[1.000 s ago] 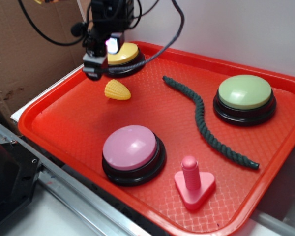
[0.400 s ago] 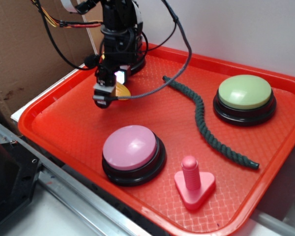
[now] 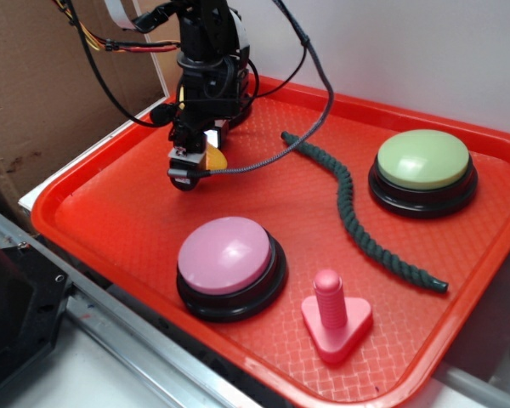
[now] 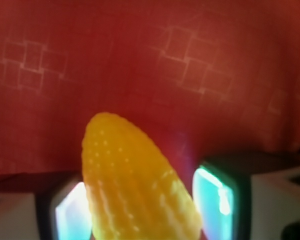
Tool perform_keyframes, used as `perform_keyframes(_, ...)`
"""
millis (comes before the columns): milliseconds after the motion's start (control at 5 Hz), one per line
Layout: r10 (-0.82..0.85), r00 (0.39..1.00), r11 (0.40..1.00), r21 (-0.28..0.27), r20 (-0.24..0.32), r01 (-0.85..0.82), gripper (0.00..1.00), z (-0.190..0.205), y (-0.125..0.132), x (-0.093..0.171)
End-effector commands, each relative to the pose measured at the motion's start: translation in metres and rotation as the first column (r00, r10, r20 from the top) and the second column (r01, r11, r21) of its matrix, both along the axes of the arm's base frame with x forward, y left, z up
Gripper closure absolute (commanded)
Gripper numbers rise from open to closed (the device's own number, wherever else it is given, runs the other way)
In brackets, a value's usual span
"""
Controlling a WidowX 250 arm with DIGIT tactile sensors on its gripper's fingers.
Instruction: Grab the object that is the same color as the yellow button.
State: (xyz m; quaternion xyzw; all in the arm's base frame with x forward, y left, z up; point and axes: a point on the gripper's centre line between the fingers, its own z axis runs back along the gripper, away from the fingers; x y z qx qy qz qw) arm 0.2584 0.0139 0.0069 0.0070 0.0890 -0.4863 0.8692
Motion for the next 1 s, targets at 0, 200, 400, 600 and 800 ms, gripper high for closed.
perform_keyframes(0,0.040,0.998,0.999,0.030,0.041,-0.041,1.00,0.011,-0.009,-0.007)
perform_keyframes(200,0.213,0.975,0.974,0.063,0.060,-0.217,1.00,0.045,-0.004,-0.010)
perform_keyframes(400,0.449,0.888,0.892,0.009,0.103,-0.452,1.00,0.095,0.007,-0.031)
perform_keyframes(600,0.661,0.746,0.750,-0.073,0.081,-0.657,1.00,0.144,0.013,-0.059)
perform_keyframes(800,0.821,0.557,0.567,-0.060,0.126,-0.821,1.00,0.193,0.000,-0.080)
